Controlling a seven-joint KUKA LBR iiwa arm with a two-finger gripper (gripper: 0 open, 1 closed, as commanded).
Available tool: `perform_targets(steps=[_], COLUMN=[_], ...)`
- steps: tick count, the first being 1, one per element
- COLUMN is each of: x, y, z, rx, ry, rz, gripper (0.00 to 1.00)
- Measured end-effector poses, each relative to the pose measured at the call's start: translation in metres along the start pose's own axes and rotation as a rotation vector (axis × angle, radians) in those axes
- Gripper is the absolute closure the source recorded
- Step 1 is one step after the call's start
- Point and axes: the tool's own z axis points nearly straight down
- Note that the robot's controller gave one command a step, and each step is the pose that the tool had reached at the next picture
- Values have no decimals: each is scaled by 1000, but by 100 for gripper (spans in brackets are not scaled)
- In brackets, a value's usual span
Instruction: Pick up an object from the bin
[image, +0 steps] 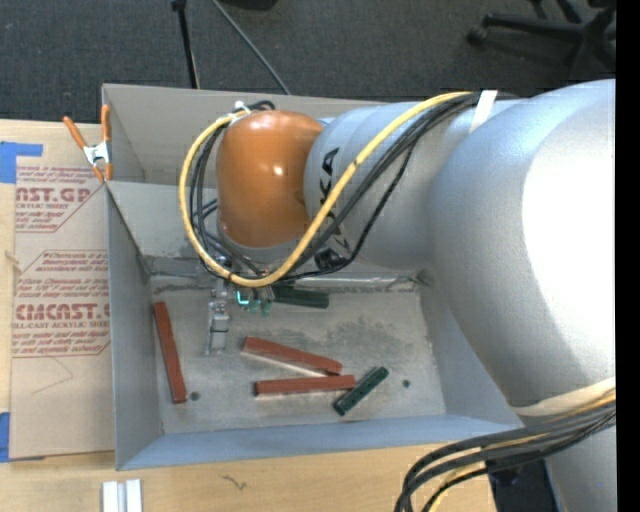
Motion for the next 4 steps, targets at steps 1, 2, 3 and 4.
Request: perform_targets(steps=[1,2,3,4], x=[36,34,35,51], y=[-10,-88,-85,-75], z=[71,75,74,-94], rx=[1,4,0,1], ry=[-1,-5,-6,-17], rz=[-186,-627,-630,-551], gripper=[0,0,100,100])
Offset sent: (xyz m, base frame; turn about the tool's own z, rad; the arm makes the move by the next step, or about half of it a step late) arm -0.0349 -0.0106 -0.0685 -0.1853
